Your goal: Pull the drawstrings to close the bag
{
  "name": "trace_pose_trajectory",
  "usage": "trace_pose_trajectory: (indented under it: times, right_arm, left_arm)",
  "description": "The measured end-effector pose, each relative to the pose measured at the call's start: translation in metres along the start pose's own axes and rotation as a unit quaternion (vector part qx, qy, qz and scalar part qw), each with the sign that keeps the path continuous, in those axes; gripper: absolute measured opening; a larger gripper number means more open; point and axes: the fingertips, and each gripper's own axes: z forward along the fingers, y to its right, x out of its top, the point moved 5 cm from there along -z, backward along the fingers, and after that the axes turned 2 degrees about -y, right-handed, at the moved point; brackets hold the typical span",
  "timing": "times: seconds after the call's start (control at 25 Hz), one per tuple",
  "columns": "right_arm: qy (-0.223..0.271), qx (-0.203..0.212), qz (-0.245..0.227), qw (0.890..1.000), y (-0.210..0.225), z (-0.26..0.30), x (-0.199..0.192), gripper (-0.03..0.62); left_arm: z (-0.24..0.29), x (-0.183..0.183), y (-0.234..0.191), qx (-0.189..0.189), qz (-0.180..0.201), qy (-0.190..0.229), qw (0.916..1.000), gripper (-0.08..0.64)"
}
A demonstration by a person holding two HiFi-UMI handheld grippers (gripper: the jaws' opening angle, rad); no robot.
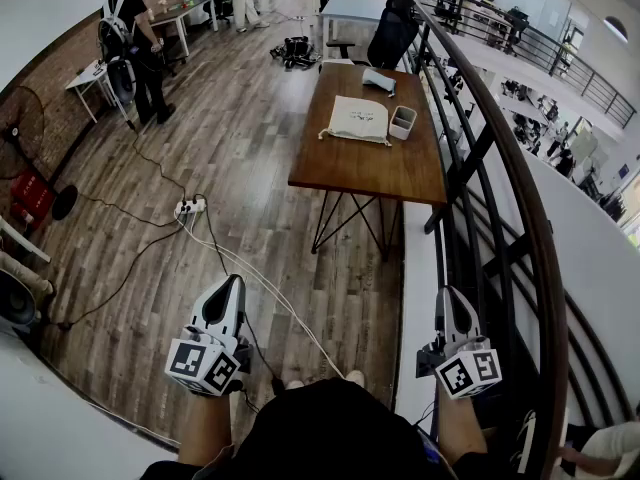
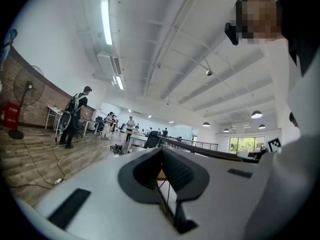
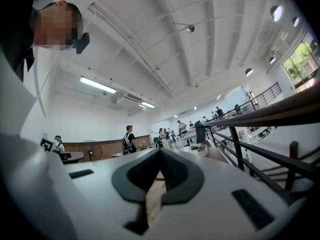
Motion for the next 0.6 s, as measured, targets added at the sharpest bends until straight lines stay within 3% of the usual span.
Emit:
trace_pose_trajectory:
  times: [0.44, 0.6]
  right_arm:
    - [-0.012, -0.006, 0.021, 1.000, -0.008, -0.019, -0.010, -0.008]
    - [-0.014, 0.012, 0.011, 1.000, -0.016, -0.021, -0.010, -0.006]
  left_arm:
    - [-0.023, -0.009, 0.007, -0.012, -0.009, -0.013, 0.9998, 0.014]
    - [-0.026, -0.008, 0.007, -0.015, -0.004, -0.012, 0.9998, 0.015]
